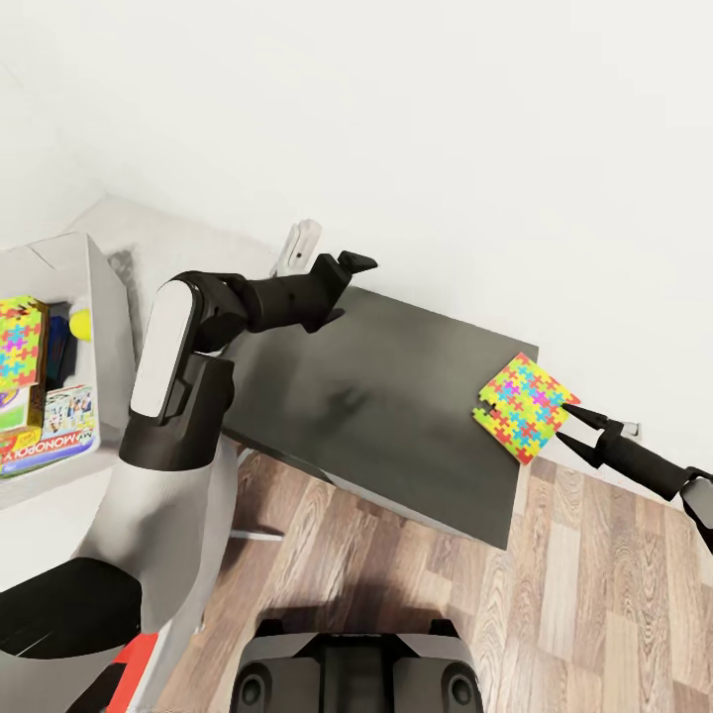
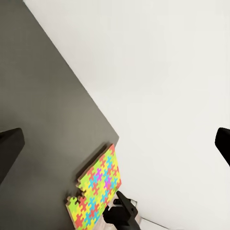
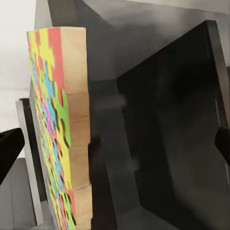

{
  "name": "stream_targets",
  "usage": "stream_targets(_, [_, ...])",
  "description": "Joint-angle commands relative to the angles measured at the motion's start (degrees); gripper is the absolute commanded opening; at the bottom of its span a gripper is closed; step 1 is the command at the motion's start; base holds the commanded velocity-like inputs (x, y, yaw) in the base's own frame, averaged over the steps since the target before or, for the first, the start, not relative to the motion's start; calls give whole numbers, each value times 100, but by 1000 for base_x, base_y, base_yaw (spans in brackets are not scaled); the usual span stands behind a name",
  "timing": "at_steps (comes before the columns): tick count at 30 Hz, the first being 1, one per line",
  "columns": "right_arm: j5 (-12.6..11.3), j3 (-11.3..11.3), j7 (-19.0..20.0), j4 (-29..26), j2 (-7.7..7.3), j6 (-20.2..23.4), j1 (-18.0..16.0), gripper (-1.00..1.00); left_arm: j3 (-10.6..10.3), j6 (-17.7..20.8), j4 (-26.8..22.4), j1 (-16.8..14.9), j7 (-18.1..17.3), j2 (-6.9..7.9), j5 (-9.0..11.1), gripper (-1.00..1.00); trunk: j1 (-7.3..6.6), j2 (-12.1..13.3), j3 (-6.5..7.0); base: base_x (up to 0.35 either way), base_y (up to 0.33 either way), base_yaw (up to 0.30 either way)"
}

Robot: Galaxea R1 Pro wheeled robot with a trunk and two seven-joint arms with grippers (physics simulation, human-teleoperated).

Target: Put all the toys in the child's room - the three board games (two on the bed and one on the table), the two jigsaw puzzles on the table, and the tennis ball on the table - inside the toy box on the table in the child's room.

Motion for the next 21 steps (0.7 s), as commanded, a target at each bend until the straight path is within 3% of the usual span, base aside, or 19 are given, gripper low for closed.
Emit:
stream_targets(1, [-8,-8,8,2,-1,31,-2,100,4,9,-1,-5,54,-4,42,100,2,-6,-5,0,0,220])
stream_targets(9, [-1,-5,7,2,13,30,-2,100,4,9,-1,-5,52,-4,45,100,2,-6,-5,0,0,168])
stream_targets(21, [-1,-4,-28,2,41,44,-2,100,4,9,4,-5,53,-4,41,100,2,-6,-5,0,0,34])
